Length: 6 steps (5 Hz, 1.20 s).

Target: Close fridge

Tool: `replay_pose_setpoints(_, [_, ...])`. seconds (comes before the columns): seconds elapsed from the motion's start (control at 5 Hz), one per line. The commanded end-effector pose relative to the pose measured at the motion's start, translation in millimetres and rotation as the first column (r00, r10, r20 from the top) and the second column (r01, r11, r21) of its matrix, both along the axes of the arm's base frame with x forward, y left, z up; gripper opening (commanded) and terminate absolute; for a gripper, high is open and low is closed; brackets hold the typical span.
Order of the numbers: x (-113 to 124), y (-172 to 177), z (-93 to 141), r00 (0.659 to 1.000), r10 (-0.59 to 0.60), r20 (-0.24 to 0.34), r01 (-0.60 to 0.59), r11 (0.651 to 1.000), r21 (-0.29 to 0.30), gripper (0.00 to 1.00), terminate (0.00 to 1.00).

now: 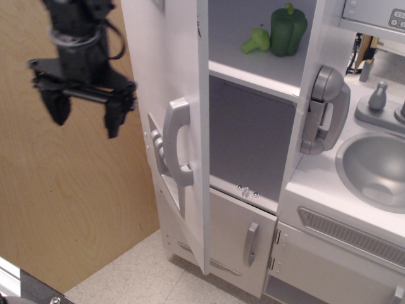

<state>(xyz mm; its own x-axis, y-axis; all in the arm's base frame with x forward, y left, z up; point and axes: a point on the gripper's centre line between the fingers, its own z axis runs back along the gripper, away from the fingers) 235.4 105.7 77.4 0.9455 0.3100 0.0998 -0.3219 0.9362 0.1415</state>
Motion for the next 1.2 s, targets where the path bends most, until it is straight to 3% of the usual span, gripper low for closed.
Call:
replay_pose_setpoints(0.0, [38.8, -10.5, 17.7, 0.997, -0.006, 0.070, 0.006, 1.000, -0.004, 1.00, 0.00])
replay_pose_setpoints(0.2, [52.0, -19.0, 23.7, 0.997, -0.017, 0.070, 0.018, 1.000, -0.005, 1.00, 0.00])
replay_pose_setpoints(1.0, [89.8, -45.4, 12.3, 0.996, 0.043, 0.072, -0.042, 0.999, -0.015, 1.00, 0.00])
